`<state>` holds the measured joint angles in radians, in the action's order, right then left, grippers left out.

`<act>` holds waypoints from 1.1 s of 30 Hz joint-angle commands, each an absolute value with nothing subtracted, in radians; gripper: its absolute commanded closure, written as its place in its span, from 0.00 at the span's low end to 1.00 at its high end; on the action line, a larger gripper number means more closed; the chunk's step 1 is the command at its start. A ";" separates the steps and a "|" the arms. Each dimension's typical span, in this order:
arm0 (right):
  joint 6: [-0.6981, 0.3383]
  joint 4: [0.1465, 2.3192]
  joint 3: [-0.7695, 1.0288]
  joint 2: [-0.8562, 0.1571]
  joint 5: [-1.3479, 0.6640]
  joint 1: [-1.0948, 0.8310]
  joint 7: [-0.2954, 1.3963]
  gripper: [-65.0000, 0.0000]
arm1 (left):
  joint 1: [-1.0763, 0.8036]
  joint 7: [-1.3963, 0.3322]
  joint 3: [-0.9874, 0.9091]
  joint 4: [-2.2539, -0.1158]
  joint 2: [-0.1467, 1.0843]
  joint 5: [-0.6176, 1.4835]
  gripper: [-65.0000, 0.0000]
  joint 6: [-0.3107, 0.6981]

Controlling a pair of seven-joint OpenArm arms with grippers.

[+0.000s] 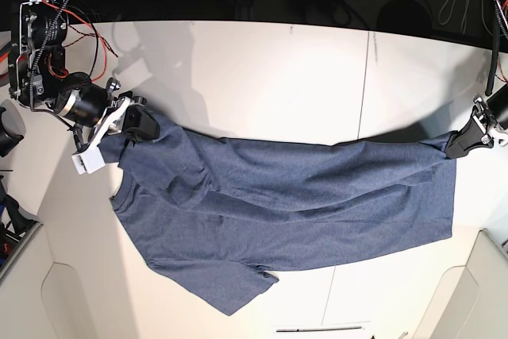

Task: Layout the t-shirt on the table in an organized manner, then fold the t-shirt properly
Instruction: 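Lift the shirt with both grippers and drag it across the table, then release the shirt and move both grippers to its opposite edges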

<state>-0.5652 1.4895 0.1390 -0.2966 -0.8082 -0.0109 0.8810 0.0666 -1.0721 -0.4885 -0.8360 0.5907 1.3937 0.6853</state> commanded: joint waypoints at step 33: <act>-0.573 1.508 0.209 -0.312 -0.870 0.072 0.741 0.77 | 0.095 -0.811 -0.490 -0.852 0.727 1.243 0.59 0.698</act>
